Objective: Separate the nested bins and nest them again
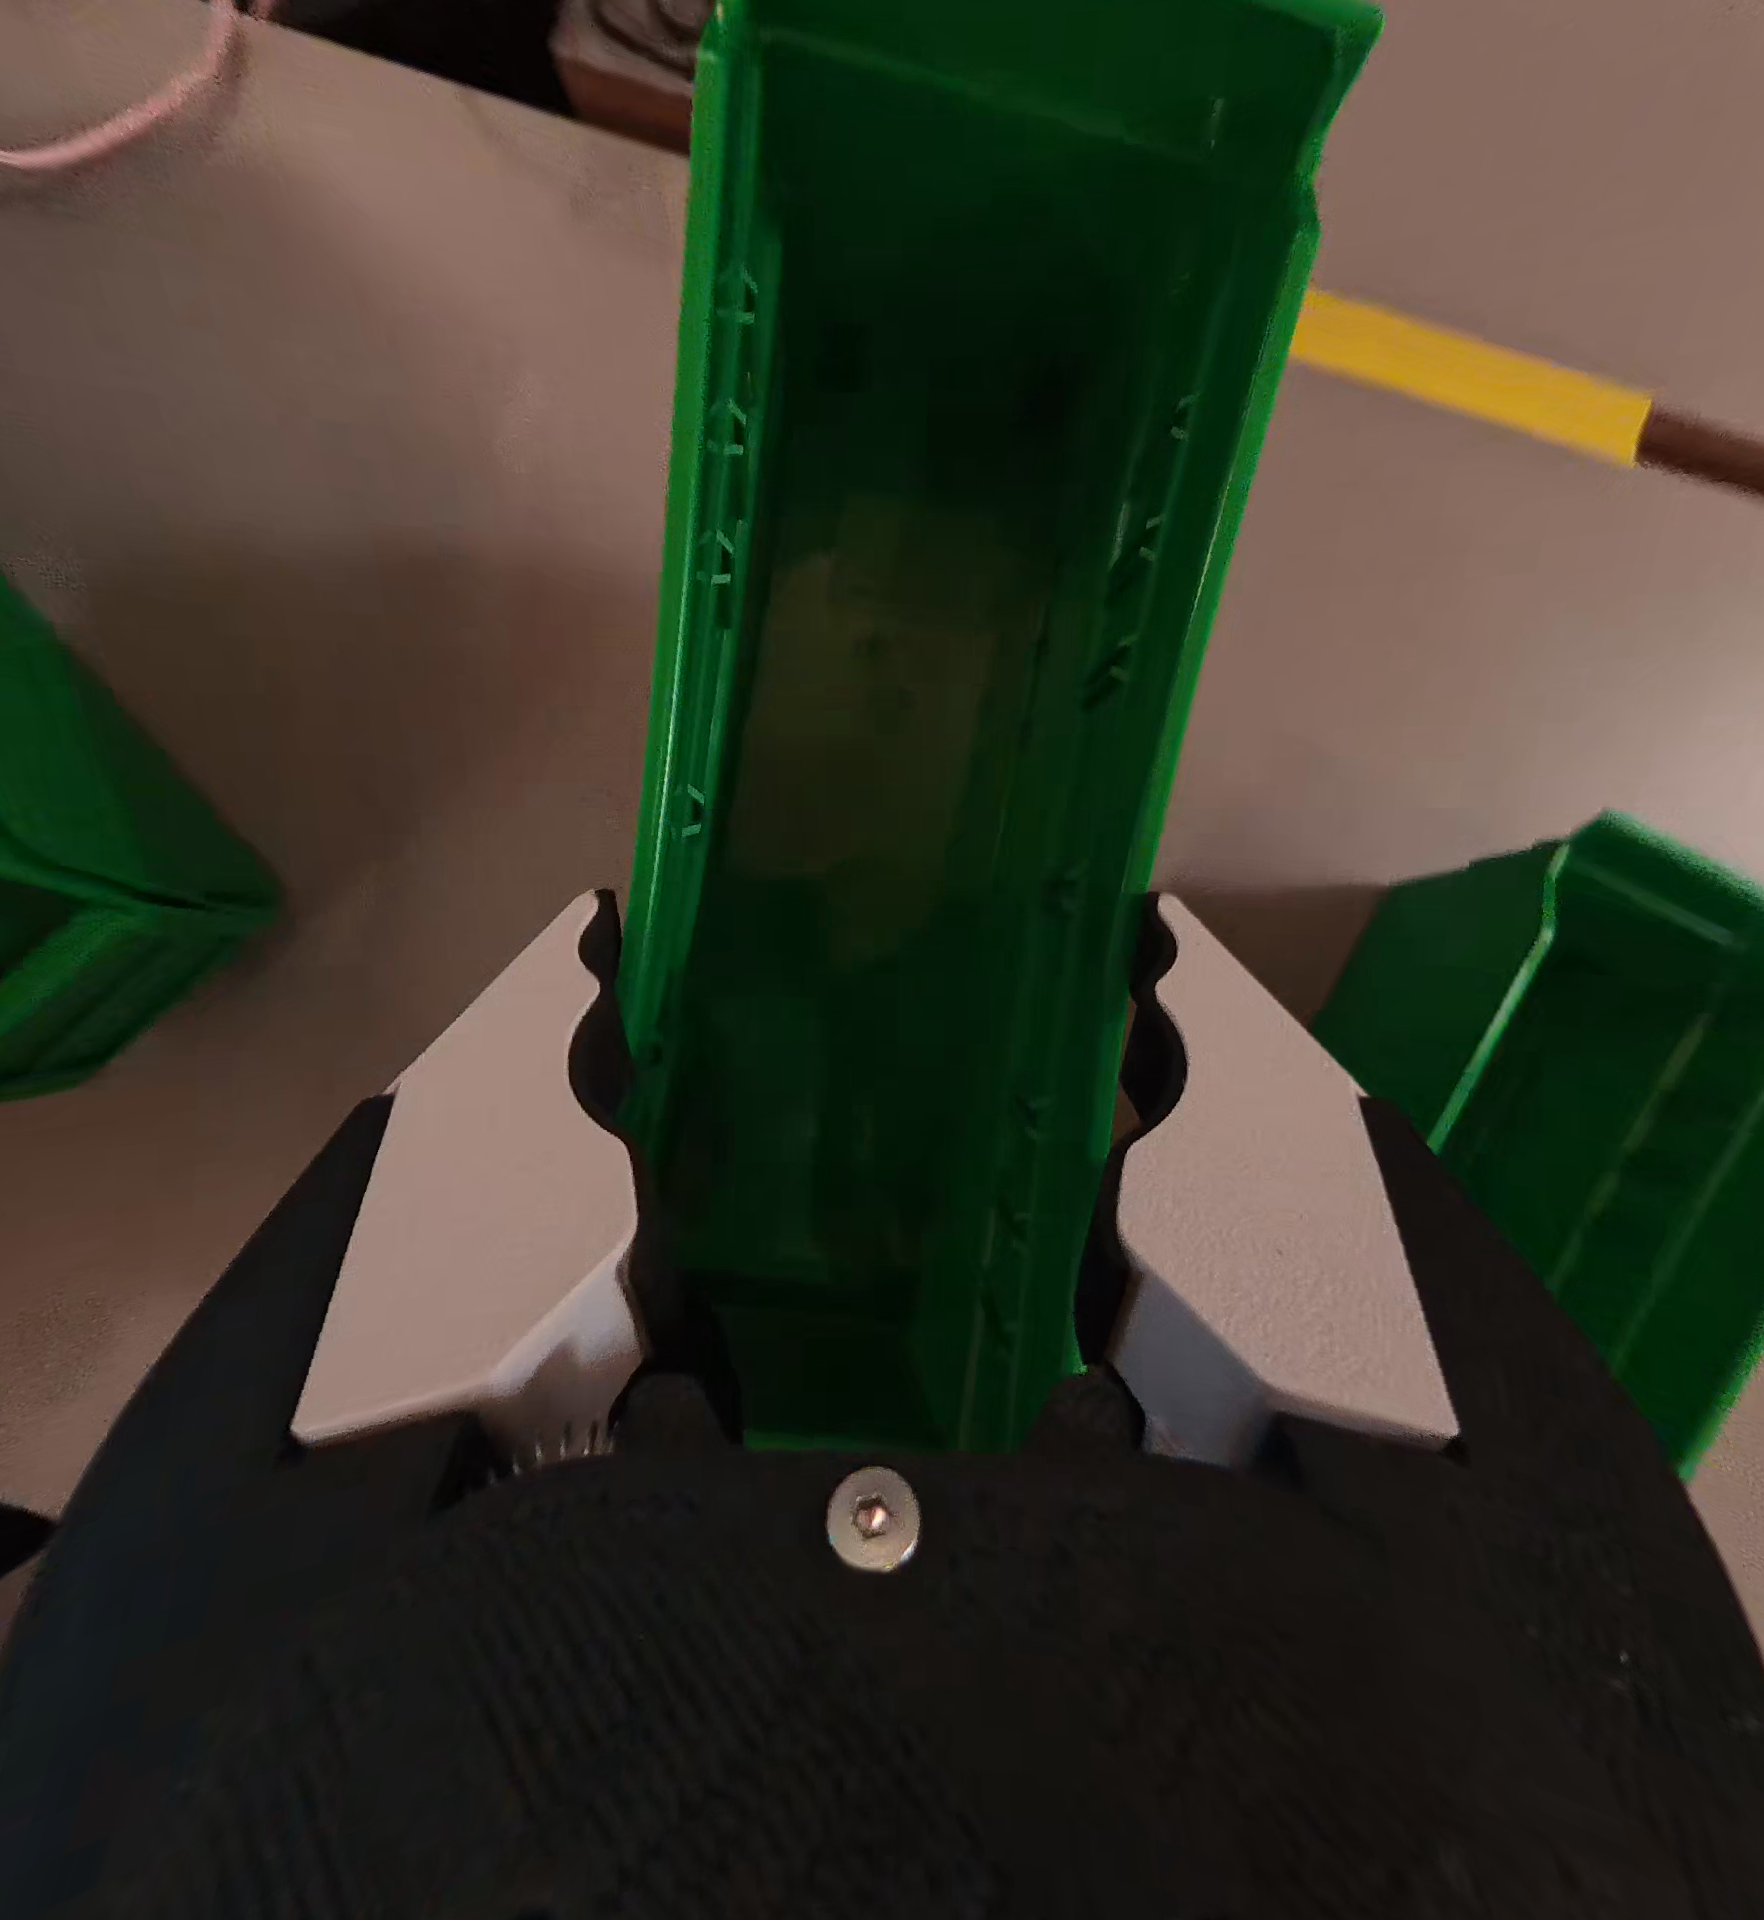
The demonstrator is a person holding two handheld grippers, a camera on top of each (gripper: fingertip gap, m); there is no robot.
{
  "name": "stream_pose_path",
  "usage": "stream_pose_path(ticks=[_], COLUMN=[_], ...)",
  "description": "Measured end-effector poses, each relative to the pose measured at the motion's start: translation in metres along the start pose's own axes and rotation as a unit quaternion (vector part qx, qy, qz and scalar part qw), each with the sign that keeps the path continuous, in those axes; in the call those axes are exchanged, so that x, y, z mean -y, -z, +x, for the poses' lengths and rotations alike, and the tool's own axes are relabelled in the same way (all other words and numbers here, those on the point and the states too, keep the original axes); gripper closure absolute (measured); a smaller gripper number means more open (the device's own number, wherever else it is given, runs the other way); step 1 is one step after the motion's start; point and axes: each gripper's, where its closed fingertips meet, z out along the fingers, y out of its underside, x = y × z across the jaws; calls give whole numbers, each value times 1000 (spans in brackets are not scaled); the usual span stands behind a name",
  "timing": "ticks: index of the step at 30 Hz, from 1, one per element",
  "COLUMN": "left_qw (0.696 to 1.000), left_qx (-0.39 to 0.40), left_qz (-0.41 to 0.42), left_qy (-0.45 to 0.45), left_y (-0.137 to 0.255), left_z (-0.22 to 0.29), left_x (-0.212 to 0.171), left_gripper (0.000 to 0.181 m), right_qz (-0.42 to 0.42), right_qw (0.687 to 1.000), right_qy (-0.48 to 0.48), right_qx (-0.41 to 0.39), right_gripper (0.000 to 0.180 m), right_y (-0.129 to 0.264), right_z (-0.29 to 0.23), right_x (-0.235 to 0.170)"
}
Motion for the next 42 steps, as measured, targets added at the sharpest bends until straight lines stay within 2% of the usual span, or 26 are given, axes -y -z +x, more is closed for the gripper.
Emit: stream_pose_path(ticks=[7,9,10,14,15,17,19,21,23,29,32,35,38,42], left_qw=[1000,1000,1000,1000,1000,1000,1000,1000,1000,1000,1000,1000,1000,999], left_qx=[0,1,1,1,1,1,2,2,1,-5,-7,-8,-8,-9], left_qz=[0,0,-1,-1,0,1,2,2,3,8,9,7,9,6], left_qy=[2,-1,-2,-1,0,2,4,6,6,15,19,22,26,33], left_y=[0,0,0,0,0,0,0,0,0,1,2,1,1,0], left_z=[0,0,0,0,0,-1,-1,-1,-1,-1,-1,-2,-2,-3], left_x=[0,0,0,-1,0,0,0,0,0,2,2,2,2,1], left_gripper=[97,97,97,97,97,97,97,97,97,96,96,97,97,96], right_qz=[-30,-46,-43,-72,-84,-65,-11,36,60,16,-18,-58,-93,-112], right_qw=[996,995,995,995,994,994,997,994,974,926,917,912,912,920], right_qy=[-64,-63,-57,-28,-27,-4,41,100,166,304,353,383,381,358], right_qx=[-56,-61,-63,-68,-70,-90,-64,38,144,222,186,134,122,114], right_gripper=[79,69,71,56,47,44,45,45,45,35,30,31,67,78], right_y=[-45,-55,-56,-56,-53,-40,-28,-21,-15,-37,-61,-85,-91,-87], right_z=[37,38,36,29,28,26,-4,-74,-156,-310,-338,-341,-343,-348], right_x=[-57,-70,-71,-80,-81,-64,-31,-2,15,29,33,36,34,36])
